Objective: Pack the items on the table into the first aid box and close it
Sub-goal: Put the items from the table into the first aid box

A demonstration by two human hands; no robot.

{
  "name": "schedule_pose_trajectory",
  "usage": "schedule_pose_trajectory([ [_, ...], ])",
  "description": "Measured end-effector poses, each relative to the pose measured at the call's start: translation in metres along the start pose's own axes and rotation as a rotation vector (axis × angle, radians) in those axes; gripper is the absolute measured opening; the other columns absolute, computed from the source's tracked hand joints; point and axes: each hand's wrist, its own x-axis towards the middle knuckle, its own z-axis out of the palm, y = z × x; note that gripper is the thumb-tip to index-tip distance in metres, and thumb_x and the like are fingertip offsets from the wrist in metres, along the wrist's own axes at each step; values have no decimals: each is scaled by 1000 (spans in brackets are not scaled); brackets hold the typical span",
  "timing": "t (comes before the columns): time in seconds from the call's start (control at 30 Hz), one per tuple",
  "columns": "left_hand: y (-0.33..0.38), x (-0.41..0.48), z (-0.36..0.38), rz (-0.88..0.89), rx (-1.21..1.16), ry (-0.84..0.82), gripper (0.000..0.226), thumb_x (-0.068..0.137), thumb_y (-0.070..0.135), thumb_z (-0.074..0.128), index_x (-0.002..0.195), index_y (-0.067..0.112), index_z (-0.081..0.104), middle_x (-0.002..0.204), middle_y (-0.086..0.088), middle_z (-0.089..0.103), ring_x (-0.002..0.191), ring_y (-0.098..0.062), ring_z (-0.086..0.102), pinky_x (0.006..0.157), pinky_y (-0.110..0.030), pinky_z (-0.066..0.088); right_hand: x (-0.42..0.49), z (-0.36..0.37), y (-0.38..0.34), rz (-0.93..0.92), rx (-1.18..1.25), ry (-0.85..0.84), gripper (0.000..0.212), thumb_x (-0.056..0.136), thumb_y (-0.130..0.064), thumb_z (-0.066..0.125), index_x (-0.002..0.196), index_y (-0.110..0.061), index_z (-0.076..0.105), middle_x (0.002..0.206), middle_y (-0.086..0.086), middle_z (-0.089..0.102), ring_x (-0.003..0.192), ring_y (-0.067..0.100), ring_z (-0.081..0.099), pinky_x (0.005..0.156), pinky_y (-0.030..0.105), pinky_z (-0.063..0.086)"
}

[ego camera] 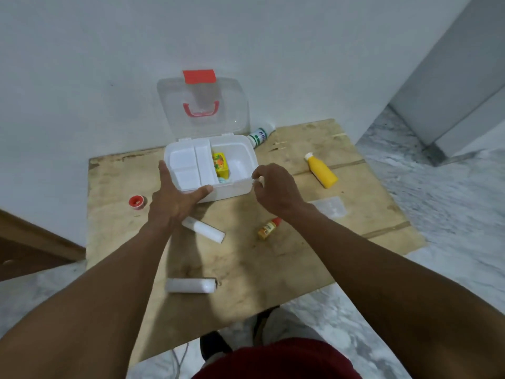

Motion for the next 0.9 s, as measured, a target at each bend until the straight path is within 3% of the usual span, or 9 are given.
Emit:
schedule_pose_trajectory([
  [0.3, 6, -3, 6, -25, 10, 49, 117, 72, 58, 79, 155, 34, 1, 149, -12, 46, 129, -41, 49, 104, -51, 43, -33, -24, 106, 135, -250, -284, 38, 87, -23, 61, 123, -13, 56, 120, 14, 57, 116, 34, 52, 98, 43, 44],
  [0.43, 7, -3, 5, -8, 0, 47, 116, 66, 62, 81, 152, 33, 10, 150, -6, 42, 130, -36, 47, 104, -53, 44, -41, -38, 146, 176, -332, -414, 63, 79, -28, 75, 133, -15, 47, 131, 13, 50, 120, 37, 47, 99, 46, 45],
  [0.53, 10, -3, 11, 18, -53, 62, 103, 75, 40, 83, 152, 23, 17, 147, -3, 41, 126, -25, 45, 98, -41, 42, -43, -40, 167, 148, -367, -453, 74, 77, -25, 78, 140, -17, 41, 137, 13, 44, 123, 38, 43, 101, 48, 44],
  [0.6, 12, -3, 13, 31, -69, 65, 95, 79, 30, 82, 151, 20, 20, 144, -3, 40, 121, -20, 42, 96, -40, 42, -42, -39, 176, 125, -359, -436, 72, 80, -18, 74, 143, -16, 38, 139, 13, 40, 124, 39, 41, 102, 47, 43],
  [0.7, 16, -4, 15, 16, -79, 74, 94, 78, 29, 82, 150, 21, 21, 143, -4, 40, 118, -21, 42, 97, -56, 47, -40, -37, 185, 67, -408, -402, 61, 83, -17, 71, 136, -10, 43, 137, 15, 40, 119, 38, 45, 101, 40, 38],
  [0.8, 17, -4, 15, 3, -70, 81, 93, 77, 31, 83, 148, 23, 23, 142, -5, 42, 122, -28, 47, 95, -61, 48, -37, -39, 189, 87, -413, -384, 47, 84, -19, 69, 125, -7, 50, 133, 15, 41, 114, 37, 46, 93, 39, 41],
  [0.9, 19, -5, 14, 7, -58, 72, 94, 75, 35, 84, 146, 25, 25, 138, -6, 45, 124, -36, 51, 92, -63, 49, -36, -38, 191, 117, -385, -371, 50, 84, -23, 69, 126, -8, 48, 129, 16, 40, 116, 36, 44, 90, 43, 45],
])
